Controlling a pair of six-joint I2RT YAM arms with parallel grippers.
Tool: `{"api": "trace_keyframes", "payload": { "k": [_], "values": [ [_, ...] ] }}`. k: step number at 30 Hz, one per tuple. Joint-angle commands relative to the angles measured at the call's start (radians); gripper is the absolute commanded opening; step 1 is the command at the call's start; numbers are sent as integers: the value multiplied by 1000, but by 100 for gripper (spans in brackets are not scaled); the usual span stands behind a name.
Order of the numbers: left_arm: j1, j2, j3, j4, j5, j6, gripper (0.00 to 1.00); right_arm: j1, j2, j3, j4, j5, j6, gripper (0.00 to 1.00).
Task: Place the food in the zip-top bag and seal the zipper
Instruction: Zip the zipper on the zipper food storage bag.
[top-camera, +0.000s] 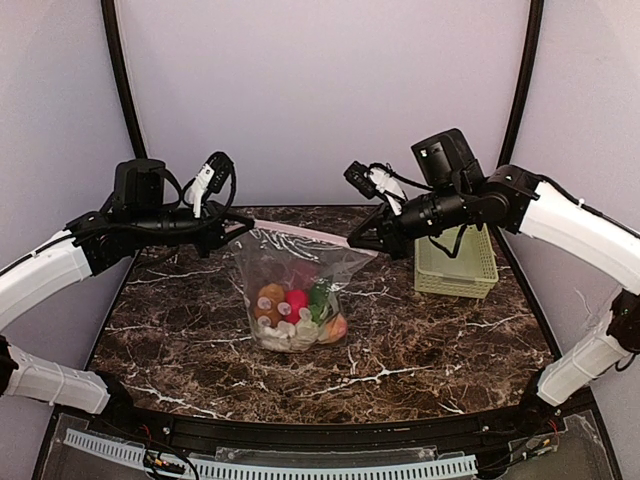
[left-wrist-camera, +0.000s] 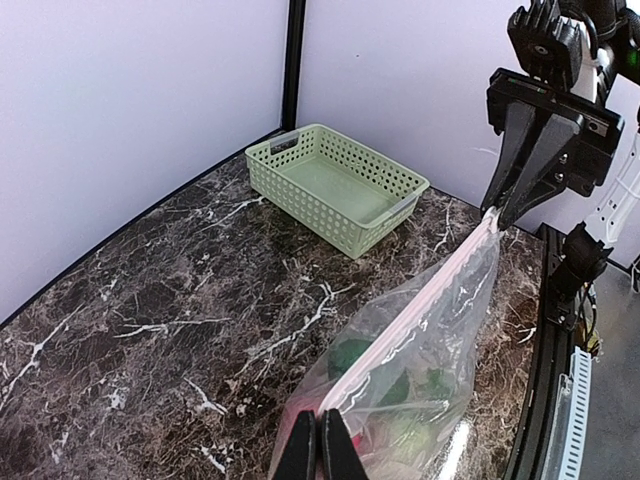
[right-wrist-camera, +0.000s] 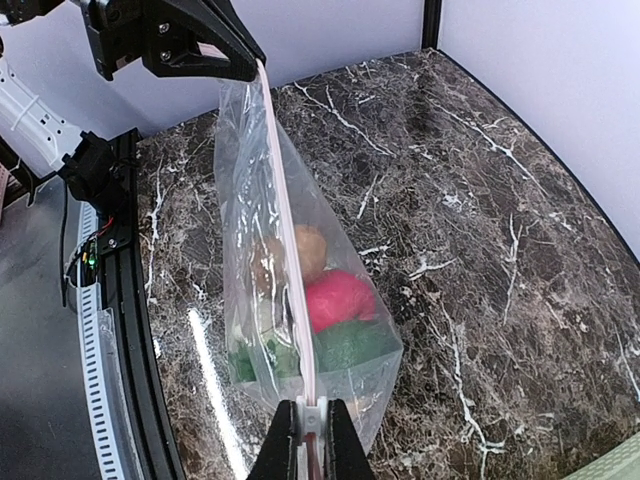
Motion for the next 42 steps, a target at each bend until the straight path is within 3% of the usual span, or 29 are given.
{"api": "trace_keyframes", "payload": {
  "k": [1, 23, 32, 33, 34, 36, 37, 38, 39, 41, 42],
  "values": [
    [47, -34, -13, 38, -84, -24, 1, -30, -36, -31, -83, 23, 12, 0],
    [95, -7, -16, 39, -102, -30, 1, -81, -71, -79, -67, 21, 13, 0],
    [95, -1, -17, 44, -54, -31, 1, -82, -80, -98, -37, 20, 29, 0],
    [95, 1, -14, 43, -39, -32, 1, -82, -83, -100, -32, 16, 33, 3],
    [95, 2, -13, 44, -7, -31, 5, -82, -85, -101, -25, 11, 38, 10],
    [95, 4, -12, 53, 49, -29, 29, -82, -88, -103, -10, -1, 53, 31],
    [95, 2, -13, 58, 65, -30, 51, -82, -89, -105, -1, -9, 62, 45],
    [95, -1, -16, 69, 96, -31, 61, -82, -92, -108, 11, -19, 70, 59],
    [95, -8, -17, 75, 112, -31, 76, -82, -95, -114, 24, -28, 74, 65],
    [95, -20, -24, 96, 155, -32, 91, -83, -104, -123, 47, -37, 88, 77],
    [95, -23, -23, 106, 175, -57, 94, -82, -107, -125, 56, -42, 93, 81]
  ]
}}
